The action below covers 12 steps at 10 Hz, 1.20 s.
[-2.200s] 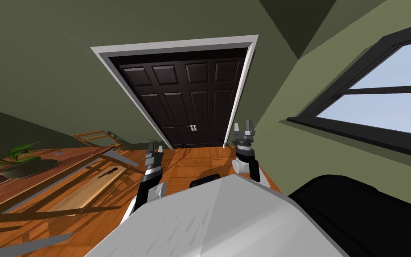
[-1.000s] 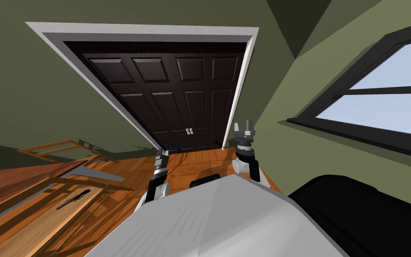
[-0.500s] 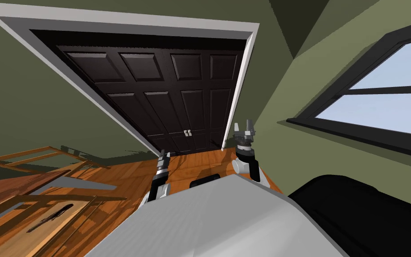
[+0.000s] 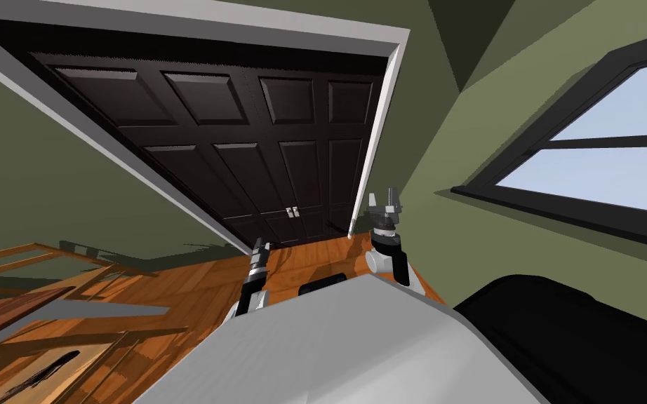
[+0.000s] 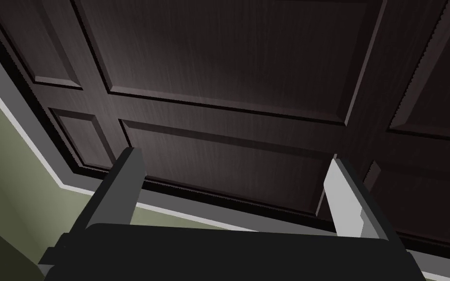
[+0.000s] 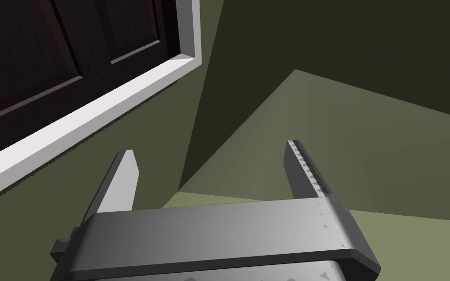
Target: Pull the door open
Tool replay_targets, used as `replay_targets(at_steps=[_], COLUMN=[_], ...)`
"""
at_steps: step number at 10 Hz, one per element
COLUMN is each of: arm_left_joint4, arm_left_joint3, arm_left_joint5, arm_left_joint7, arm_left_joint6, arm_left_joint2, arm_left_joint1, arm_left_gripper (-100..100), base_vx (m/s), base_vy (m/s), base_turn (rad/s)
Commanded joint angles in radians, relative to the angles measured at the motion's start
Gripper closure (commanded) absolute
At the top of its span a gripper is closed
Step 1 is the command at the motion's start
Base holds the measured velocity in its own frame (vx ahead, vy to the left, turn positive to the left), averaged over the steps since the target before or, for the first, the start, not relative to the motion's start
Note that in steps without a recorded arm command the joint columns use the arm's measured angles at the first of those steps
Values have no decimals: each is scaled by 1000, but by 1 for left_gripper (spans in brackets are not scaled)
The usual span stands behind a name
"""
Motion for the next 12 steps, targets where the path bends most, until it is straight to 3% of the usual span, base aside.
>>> replay_targets(at_steps=[1, 12], arm_left_joint4=[38, 303], arm_left_joint3=[-2, -8], arm_left_joint5=[2, 17], arm_left_joint7=[8, 53], arm_left_joint6=[-11, -69], arm_left_joint2=[5, 36], arm_left_joint1=[-6, -86], arm_left_gripper=[-100, -100], base_vx=[101, 102], base_vy=[1, 10], base_turn=[-78, -61])
